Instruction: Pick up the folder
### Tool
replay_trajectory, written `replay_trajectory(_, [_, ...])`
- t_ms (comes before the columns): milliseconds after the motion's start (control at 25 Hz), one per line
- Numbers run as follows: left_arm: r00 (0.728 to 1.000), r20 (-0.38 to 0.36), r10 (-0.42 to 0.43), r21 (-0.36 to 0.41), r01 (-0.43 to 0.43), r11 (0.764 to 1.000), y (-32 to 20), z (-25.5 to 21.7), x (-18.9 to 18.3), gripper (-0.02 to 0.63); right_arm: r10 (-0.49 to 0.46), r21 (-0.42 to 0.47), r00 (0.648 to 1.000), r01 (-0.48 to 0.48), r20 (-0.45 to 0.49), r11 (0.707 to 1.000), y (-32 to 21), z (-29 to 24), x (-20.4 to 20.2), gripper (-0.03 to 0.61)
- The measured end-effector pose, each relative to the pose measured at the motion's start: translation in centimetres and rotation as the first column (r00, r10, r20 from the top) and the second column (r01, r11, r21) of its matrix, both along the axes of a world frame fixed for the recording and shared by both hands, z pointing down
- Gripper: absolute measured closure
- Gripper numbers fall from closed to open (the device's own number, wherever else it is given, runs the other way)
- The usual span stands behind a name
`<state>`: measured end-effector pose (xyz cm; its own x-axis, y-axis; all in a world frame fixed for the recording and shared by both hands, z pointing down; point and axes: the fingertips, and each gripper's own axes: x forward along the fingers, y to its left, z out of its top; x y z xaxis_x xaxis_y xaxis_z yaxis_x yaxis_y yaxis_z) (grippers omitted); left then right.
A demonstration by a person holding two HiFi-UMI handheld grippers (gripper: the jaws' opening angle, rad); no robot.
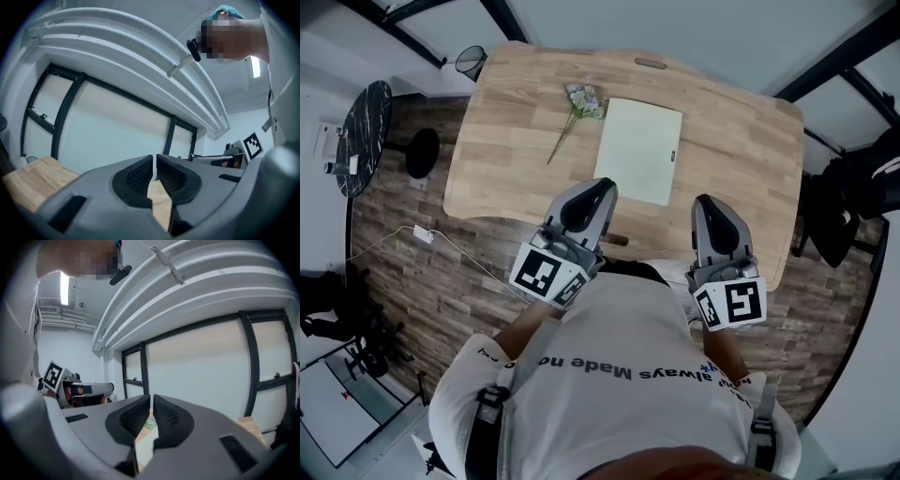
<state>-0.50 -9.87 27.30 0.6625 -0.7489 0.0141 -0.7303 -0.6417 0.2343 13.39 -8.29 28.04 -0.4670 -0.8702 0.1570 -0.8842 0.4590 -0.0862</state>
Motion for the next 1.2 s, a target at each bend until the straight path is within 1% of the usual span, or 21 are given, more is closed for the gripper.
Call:
replay_trajectory(200, [1.000, 0.004, -0.001, -0.006, 0.001, 1.000, -0.7, 0.0, -0.1, 0.587, -0.004, -0.006, 1.000, 0.004, 0.003, 1.000, -1.1, 0.1, -0.5, 0.554])
replay_trajectory(440, [1.000, 0.018, 0.015, -0.008, -0.015, 1.000, -1.6, -0.1, -1.6, 0.588, 0.018, 0.005, 1.000, -0.018, 0.007, 1.000, -2.0, -0.3, -1.8, 0.554])
replay_trajectory(720, [0.999, 0.027, 0.038, 0.007, -0.038, 0.999, -2.6, -0.6, -2.7, 0.588, 0.036, 0.021, 0.999, -0.036, -0.002, 0.999, -2.6, -0.9, -3.1, 0.554])
replay_trajectory(1040, [0.998, 0.034, 0.060, -0.012, -0.060, 0.998, -3.4, 0.5, -2.6, 0.586, 0.038, 0.002, 0.999, -0.038, -0.008, 0.999, -3.4, -0.1, -3.1, 0.552])
replay_trajectory(1120, [0.997, 0.035, 0.066, -0.025, -0.066, 0.998, -3.6, 1.1, -2.6, 0.575, 0.039, -0.011, 0.999, -0.039, -0.009, 0.999, -3.6, 0.5, -3.1, 0.552])
replay_trajectory(1200, [0.997, 0.038, 0.074, -0.043, -0.073, 0.996, -4.0, 1.9, -2.6, 0.551, 0.035, -0.027, 0.999, -0.035, -0.010, 0.999, -3.9, 1.1, -3.1, 0.551])
